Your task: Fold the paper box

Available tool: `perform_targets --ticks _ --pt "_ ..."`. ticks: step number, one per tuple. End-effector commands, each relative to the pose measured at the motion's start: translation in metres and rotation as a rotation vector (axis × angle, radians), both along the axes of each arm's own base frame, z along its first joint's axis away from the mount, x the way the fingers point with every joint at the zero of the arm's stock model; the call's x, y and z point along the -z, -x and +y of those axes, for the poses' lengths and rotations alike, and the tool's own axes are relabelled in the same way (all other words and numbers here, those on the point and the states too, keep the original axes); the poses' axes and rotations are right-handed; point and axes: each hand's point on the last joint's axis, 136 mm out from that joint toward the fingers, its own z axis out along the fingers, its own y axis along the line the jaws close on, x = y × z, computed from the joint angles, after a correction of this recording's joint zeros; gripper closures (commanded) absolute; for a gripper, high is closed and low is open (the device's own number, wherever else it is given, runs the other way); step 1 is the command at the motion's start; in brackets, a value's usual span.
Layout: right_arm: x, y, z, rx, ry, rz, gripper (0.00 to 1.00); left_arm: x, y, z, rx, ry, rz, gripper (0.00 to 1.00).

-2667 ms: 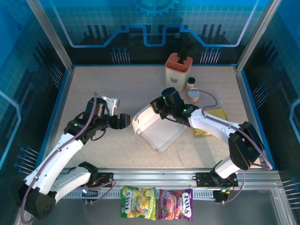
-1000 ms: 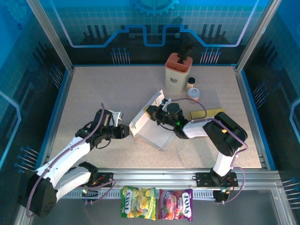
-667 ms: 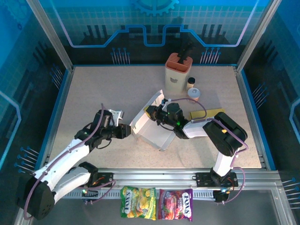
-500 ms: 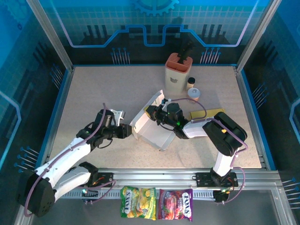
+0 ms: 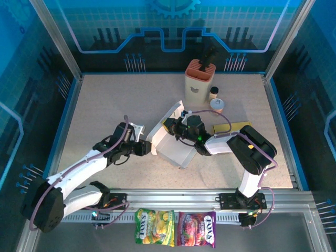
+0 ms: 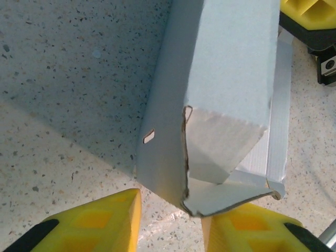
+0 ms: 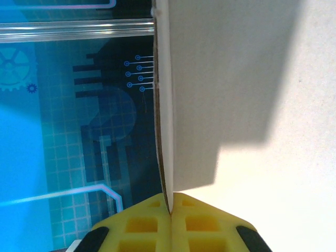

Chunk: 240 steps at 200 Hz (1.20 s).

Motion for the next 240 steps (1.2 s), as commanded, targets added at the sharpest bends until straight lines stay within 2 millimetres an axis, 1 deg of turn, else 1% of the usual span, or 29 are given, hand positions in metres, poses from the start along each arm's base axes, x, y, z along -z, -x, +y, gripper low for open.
perform_targets --ticks 1,39,83,117,127,140,169,240 --pt "0.004 0.003 0.004 -0.018 -0.003 0.006 1.0 -0.006 -0.013 -0.004 0.037 -0.033 -0.078 0.64" --pt "0.002 0.0 0.004 -0.007 -0.012 0.009 1.0 0.002 -0.021 -0.01 0.045 -0.034 -0.125 0.64" --pt "-0.003 -0.005 0.002 0.025 -0.032 0.011 1.0 -0.006 -0.034 -0.016 0.034 -0.031 -0.201 0.69" --pt "-0.005 -0.009 -0.003 0.069 -0.058 0.011 1.0 0.002 -0.035 -0.021 0.03 -0.064 -0.202 0.72" --pt "-0.006 -0.01 -0.003 0.08 -0.068 0.014 1.0 0.005 -0.035 -0.021 0.017 -0.083 -0.205 0.72" --pt "-0.007 -0.011 -0.003 0.096 -0.076 0.018 1.0 0.009 -0.036 -0.02 -0.003 -0.104 -0.212 0.69" --pt "-0.013 -0.012 -0.001 0.124 -0.101 0.032 1.0 0.013 -0.044 -0.02 -0.058 -0.119 -0.223 0.68" --pt "-0.015 -0.019 -0.008 0.206 -0.131 0.076 1.0 0.022 -0.058 -0.025 -0.146 -0.085 -0.225 0.66"
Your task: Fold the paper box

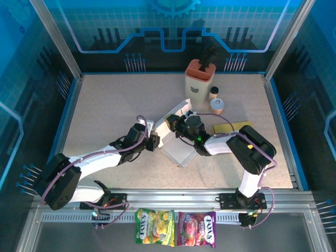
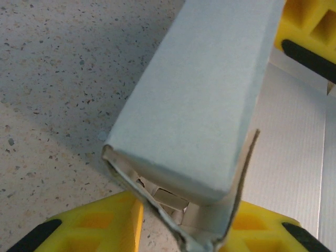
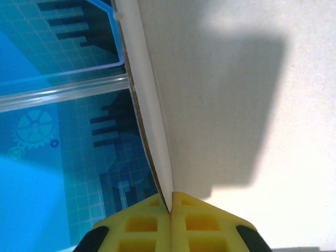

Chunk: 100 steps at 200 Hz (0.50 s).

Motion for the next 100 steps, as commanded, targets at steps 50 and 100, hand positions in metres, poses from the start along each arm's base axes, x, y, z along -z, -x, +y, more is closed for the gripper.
perform_targets --ticks 50,100 --pt "-0.021 -0.001 0.001 0.06 -0.078 -0.001 1.0 0.013 -0.01 0.0 -0.115 0.001 -0.033 0.67" --pt "-0.025 -0.008 -0.004 0.118 -0.122 -0.002 1.0 0.021 -0.016 0.005 -0.185 -0.026 -0.055 0.69"
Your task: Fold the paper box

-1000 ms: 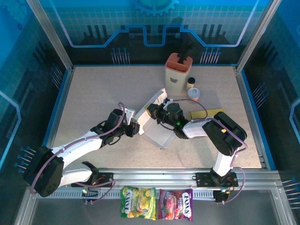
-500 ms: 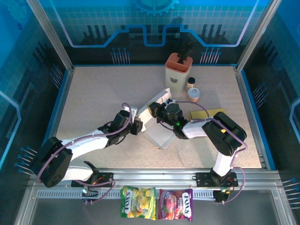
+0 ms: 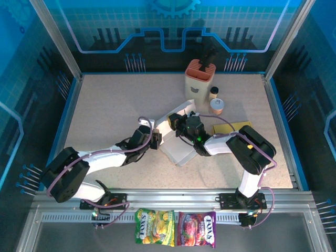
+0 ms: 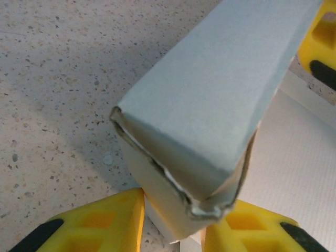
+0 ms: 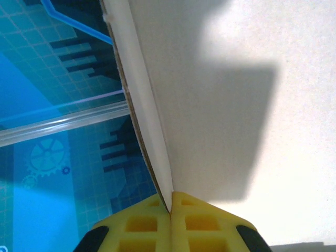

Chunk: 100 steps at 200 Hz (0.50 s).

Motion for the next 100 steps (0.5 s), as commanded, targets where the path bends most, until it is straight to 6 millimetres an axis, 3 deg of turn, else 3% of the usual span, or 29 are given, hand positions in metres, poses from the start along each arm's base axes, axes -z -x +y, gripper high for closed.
perform_targets --ticks 1,100 --pt "-0.025 0.002 0.007 0.012 -0.083 -0.039 1.0 0.016 0.0 0.009 -0.062 -0.029 0.012 0.69" --pt "-0.03 0.0 0.008 0.026 -0.1 -0.024 1.0 0.013 -0.024 -0.009 -0.115 -0.026 -0.047 0.77"
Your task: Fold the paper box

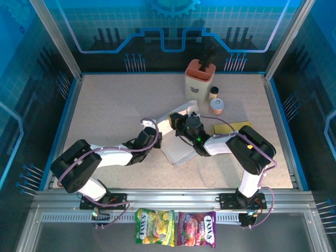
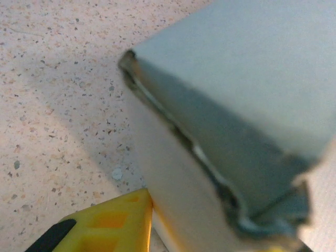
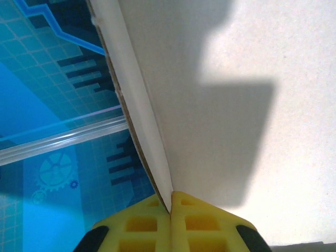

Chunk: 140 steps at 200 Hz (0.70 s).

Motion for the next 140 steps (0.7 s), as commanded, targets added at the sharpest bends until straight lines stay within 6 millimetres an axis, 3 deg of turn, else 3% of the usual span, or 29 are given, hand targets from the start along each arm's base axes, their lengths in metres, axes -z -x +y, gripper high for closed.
perform_targets --ticks 1,46,114,140 --pt "-0.029 0.004 0.013 -0.027 -0.072 -0.045 1.0 -0.003 -0.008 -0.008 -0.021 0.002 -0.014 0.77" --pt "-0.027 0.004 0.012 -0.019 -0.078 -0.034 1.0 -0.004 -0.016 -0.008 -0.092 -0.008 -0.016 0.83" --pt "-0.029 0.005 0.009 -0.014 -0.079 -0.02 1.0 -0.003 -0.021 -0.001 -0.194 -0.015 -0.001 1.0" --pt "-0.031 0.003 0.01 -0.011 -0.08 -0.021 1.0 -0.007 -0.022 0.004 -0.227 -0.033 -0.008 1.0"
